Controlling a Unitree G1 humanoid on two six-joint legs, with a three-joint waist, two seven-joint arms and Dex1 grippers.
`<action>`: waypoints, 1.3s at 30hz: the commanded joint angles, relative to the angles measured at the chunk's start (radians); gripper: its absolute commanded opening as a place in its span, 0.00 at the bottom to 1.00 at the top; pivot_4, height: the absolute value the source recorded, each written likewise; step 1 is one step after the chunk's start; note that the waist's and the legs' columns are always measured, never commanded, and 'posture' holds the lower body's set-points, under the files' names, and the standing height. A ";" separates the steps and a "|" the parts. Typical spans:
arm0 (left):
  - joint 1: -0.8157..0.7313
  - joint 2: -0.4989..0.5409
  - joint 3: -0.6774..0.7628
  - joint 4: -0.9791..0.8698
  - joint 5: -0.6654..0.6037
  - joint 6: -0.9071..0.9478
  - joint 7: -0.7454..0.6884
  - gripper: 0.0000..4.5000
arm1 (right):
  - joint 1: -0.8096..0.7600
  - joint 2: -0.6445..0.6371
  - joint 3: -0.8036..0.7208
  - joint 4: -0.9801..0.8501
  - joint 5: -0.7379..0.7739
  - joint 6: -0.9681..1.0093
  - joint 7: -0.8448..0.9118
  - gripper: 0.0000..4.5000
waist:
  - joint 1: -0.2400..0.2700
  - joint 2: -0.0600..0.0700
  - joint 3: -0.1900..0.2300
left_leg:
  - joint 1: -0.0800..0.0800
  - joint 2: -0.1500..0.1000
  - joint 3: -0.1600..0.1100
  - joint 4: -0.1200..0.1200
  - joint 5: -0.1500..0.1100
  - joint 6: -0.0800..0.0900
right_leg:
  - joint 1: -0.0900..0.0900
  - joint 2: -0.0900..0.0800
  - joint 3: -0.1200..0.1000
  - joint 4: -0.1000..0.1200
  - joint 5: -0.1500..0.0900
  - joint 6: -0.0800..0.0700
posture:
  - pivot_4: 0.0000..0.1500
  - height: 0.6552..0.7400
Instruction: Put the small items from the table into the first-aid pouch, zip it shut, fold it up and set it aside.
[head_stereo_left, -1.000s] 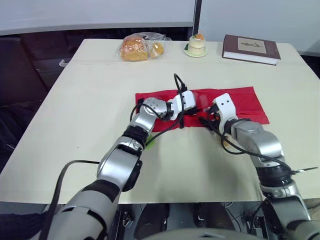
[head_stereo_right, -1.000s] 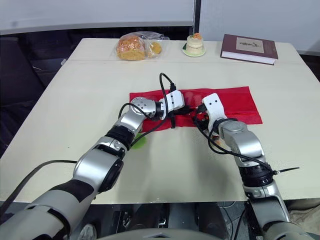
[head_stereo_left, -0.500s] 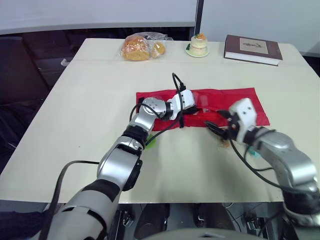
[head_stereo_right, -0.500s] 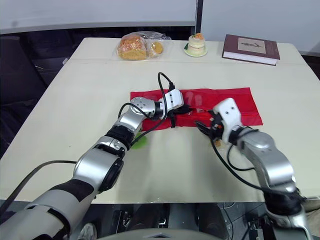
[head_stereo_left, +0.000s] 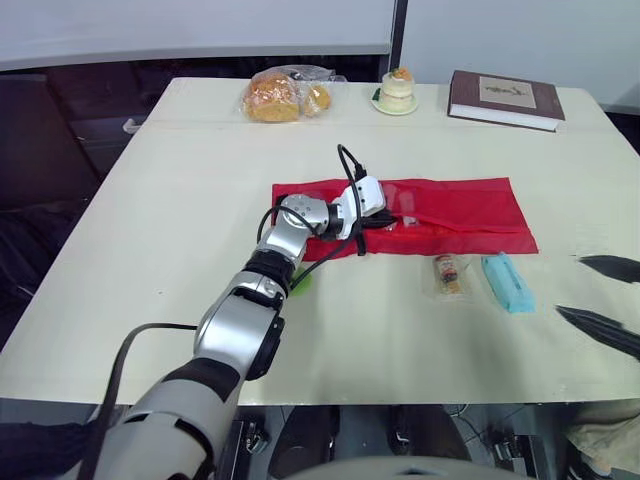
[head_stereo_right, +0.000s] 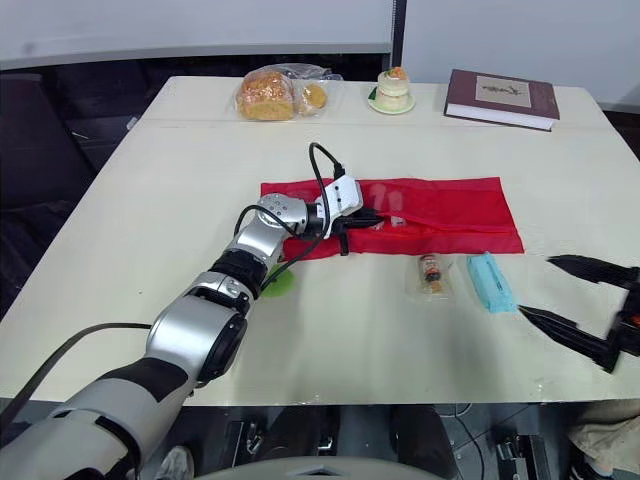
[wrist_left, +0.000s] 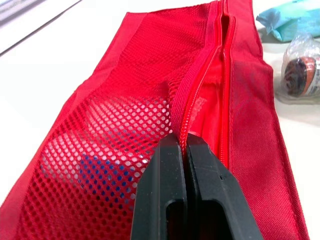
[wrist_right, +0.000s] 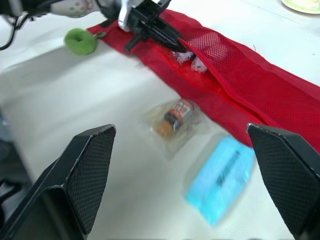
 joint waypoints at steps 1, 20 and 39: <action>-0.030 0.003 0.011 -0.002 -0.006 -0.020 -0.010 0.00 | 0.038 -0.035 -0.134 0.039 0.034 -0.006 0.071 0.99 | 0.004 0.000 0.000 | 0.000 0.000 0.000 0.000 0.000 0.000 | 0.000 0.000 0.000 0.000 0.000 0.000 | 1.00 0.87; -0.008 -0.001 0.004 -0.025 -0.001 -0.024 -0.009 0.00 | -0.060 0.048 0.245 -0.162 -0.029 0.001 -0.272 0.99 | 0.010 -0.001 0.000 | 0.000 0.001 0.000 0.000 0.000 0.000 | 0.000 0.000 0.000 0.000 0.000 0.000 | 1.00 0.87; -0.003 -0.013 -0.006 -0.050 0.001 -0.022 -0.002 0.00 | -0.338 0.248 0.837 -0.123 -0.299 0.264 -0.826 0.99 | 0.011 0.000 0.000 | -0.001 -0.001 -0.001 0.001 0.000 0.000 | -0.001 -0.001 0.000 0.001 0.000 0.000 | 1.00 0.87</action>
